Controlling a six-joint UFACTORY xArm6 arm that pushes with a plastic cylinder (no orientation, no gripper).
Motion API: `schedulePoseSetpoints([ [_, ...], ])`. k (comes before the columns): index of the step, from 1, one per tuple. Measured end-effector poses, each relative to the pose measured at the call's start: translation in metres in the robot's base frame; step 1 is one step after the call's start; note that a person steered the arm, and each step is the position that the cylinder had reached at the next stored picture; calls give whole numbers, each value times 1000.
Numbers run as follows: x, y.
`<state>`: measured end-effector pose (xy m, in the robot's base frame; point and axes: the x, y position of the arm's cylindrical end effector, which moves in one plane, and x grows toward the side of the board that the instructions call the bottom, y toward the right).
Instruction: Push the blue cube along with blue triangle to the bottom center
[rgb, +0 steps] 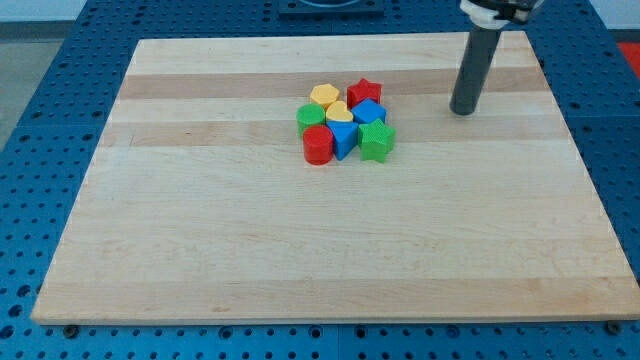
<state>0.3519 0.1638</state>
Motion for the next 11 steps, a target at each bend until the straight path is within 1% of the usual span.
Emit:
schedulePoseSetpoints([
  [3,0,-76],
  [6,17,-139],
  [8,40,-179],
  [10,75,-186],
  [11,105,-186],
])
